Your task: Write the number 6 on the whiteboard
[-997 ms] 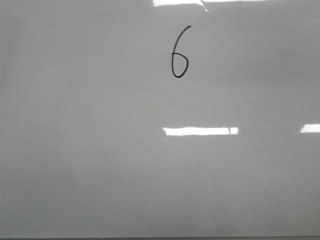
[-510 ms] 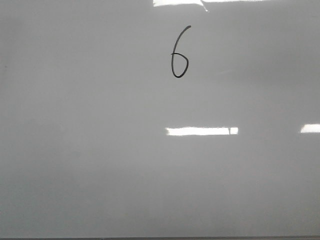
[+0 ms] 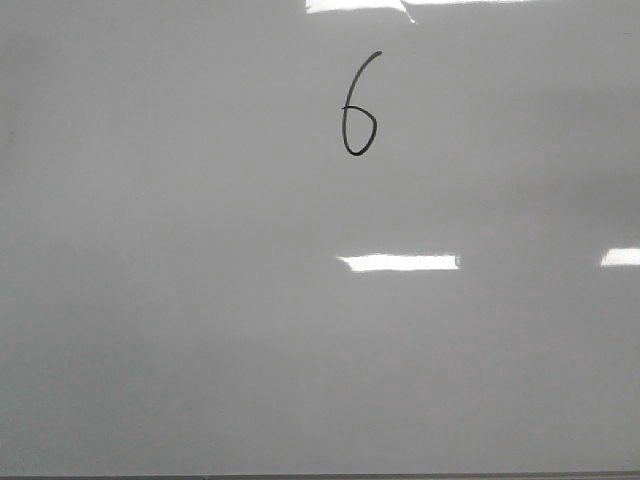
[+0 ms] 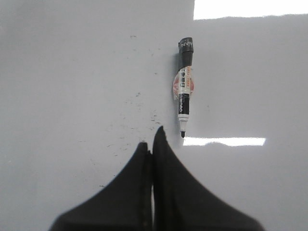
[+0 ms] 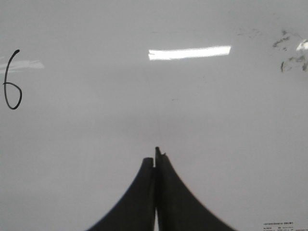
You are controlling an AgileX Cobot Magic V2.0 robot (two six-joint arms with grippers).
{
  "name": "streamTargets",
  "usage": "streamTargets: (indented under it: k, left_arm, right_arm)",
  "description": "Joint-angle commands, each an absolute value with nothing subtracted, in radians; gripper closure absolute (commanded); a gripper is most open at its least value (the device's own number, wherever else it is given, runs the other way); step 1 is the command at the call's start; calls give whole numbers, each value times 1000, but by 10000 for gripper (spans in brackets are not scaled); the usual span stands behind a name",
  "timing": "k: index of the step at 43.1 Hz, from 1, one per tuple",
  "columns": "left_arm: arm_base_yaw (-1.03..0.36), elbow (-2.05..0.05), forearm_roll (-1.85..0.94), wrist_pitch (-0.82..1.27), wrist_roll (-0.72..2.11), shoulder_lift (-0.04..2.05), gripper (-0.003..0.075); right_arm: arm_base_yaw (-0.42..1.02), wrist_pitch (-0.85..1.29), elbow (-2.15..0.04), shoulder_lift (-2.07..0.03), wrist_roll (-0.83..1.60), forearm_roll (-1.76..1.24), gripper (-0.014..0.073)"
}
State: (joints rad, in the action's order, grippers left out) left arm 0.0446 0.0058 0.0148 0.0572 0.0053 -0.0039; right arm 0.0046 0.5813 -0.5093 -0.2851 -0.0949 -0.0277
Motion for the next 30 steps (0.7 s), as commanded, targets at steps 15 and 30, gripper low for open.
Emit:
streamTargets:
  k: [15, 30]
  left_arm:
    - [43, 9, 6, -26, 7, -20, 741]
    - [43, 9, 6, -26, 7, -19, 741]
  right_arm:
    - [-11, 109, -83, -14, -89, -15, 661]
    - [-11, -18, 22, 29, -89, -15, 661]
